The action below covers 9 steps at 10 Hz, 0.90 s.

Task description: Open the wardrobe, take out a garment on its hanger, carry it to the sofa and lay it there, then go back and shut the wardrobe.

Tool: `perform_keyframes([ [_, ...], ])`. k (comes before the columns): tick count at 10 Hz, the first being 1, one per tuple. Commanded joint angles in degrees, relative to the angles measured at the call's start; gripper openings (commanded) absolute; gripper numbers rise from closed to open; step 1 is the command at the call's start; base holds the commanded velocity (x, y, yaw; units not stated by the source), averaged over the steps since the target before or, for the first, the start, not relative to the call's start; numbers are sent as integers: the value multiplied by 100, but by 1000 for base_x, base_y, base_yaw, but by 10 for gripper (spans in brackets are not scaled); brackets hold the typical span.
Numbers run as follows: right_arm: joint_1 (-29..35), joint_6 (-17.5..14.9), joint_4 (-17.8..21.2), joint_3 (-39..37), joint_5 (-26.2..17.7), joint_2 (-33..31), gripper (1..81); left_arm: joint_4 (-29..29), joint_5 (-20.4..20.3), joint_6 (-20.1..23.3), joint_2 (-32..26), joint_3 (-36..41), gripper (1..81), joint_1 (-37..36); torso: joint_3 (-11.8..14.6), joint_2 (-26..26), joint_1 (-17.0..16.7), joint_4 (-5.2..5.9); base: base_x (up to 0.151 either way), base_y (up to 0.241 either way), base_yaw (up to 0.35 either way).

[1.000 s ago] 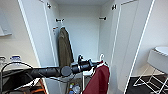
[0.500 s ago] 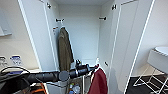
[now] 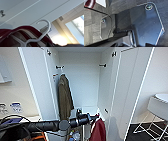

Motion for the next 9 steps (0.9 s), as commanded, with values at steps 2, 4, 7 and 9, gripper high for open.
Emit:
perform_keyframes([
  [2,267,1,15,44,-371,24,811,258,-297,-7,-5,226,10,-1007,0,0,0,0,0,0,0],
  [4,267,1,15,44,-379,24,811,258,-297,-7,-23,234,10,-999,0,0,0,0,0,0,0],
  [7,267,1,15,44,-379,24,811,276,-306,-7,-23,235,10,-928,0,0,0,0,0,0,0],
  [9,267,1,15,44,-379,24,811,285,-315,-7,-23,235,10,-920,0,0,0,0,0,0,0],
])
